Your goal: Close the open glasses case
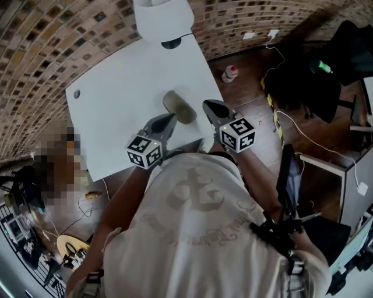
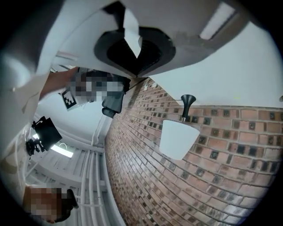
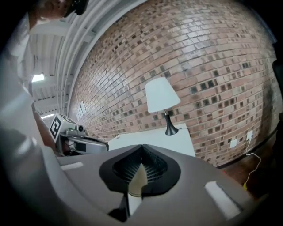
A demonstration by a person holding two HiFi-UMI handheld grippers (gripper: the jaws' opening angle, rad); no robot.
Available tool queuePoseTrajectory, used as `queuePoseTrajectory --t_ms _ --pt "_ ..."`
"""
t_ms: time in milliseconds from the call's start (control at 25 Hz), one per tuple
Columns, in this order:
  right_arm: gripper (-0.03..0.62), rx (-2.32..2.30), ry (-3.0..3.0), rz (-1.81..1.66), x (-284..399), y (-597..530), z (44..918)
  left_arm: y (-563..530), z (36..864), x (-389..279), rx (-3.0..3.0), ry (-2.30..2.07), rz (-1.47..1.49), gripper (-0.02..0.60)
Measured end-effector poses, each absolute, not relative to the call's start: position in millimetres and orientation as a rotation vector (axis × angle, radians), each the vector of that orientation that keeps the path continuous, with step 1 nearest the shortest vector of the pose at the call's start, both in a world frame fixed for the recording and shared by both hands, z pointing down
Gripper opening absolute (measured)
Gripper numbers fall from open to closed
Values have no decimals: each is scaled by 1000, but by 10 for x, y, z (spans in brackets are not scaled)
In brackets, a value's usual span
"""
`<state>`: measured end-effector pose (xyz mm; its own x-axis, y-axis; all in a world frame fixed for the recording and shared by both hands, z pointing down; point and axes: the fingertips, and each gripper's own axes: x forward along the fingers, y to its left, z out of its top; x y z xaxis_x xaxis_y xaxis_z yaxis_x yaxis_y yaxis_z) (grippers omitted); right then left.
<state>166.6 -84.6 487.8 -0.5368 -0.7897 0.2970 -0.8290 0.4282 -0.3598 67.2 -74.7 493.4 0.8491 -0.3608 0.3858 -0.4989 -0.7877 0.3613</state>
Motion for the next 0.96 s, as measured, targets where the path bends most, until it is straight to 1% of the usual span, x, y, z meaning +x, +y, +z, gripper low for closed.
queuePoseTrajectory --t_ms 200,400,600,960 --pt "8 1583 -2601 611 1631 -631 4442 -767 4701 689 2647 -592 338 6" --pt "8 1632 -2633 550 1541 -432 4206 -687 4488 714 2705 -549 273 7" --pt "8 1682 -2600 592 1407 -71 4340 -368 4515 554 2707 -510 267 6" --pt "8 1704 -2601 616 988 198 4434 -112 4613 83 2688 -497 276 6"
